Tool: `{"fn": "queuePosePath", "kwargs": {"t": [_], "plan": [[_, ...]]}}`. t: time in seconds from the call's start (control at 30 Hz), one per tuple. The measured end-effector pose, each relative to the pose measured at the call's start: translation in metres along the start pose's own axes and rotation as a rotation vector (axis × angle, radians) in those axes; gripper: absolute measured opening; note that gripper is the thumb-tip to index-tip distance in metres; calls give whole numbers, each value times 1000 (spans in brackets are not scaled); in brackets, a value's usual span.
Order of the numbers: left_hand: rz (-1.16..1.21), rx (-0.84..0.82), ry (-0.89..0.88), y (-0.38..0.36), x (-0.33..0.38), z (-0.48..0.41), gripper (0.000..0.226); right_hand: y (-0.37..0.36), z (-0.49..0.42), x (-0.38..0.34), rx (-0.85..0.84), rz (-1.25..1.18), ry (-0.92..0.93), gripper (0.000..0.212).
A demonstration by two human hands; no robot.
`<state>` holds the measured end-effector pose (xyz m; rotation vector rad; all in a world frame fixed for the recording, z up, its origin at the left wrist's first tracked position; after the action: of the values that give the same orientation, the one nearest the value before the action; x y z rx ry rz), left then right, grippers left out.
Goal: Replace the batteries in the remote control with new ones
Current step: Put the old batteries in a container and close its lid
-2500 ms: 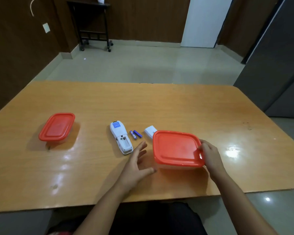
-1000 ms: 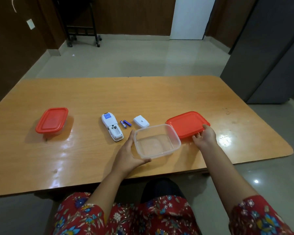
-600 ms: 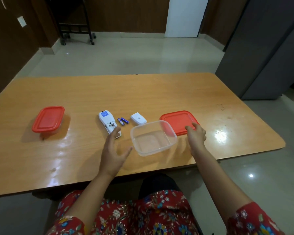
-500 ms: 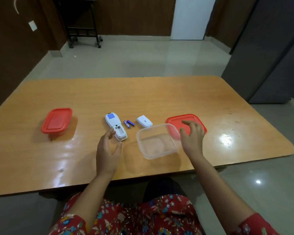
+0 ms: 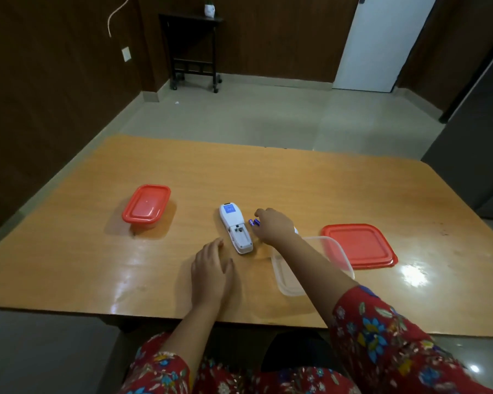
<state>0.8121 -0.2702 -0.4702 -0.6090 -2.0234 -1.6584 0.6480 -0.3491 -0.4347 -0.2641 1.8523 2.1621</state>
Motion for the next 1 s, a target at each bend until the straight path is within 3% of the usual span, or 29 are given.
{"fn": "queuePosePath", "kwargs": {"t": [0.1, 0.27, 0.47, 0.63, 0.73, 0.87, 1.0], "plan": [[11, 4, 11, 0, -1, -1, 49, -4, -11, -1, 26, 28, -31, 37], [10, 4, 23, 0, -1, -2, 49, -8, -21, 12, 31, -157, -162, 22], [76, 21, 7, 4, 0, 1, 50, 3, -10, 8, 106, -265, -106, 14], [133, 74, -97, 11, 9, 6, 48, 51, 44, 30, 125, -630, -56, 13], [155, 35, -296, 11, 39, 24, 61, 51, 86, 63, -15, -688, -90, 9], [169, -274, -428, -25, 78, 48, 112, 25, 105, 89, -60, -478, -160, 10], [167, -328, -344, -38, 89, 48, 129, -4, 102, 93, -80, -355, -198, 12]]}}
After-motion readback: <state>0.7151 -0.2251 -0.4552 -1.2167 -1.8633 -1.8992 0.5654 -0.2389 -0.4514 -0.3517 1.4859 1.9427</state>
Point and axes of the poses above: each hand's wrist, its own z-axis away from the middle knuckle, its own y-axis out of the back of the hand, x = y × z, the point moved 8 cm from there along -z, towards the middle knuckle, and after that the axes turned 5 degrees about -z, right-handed, at the moved point
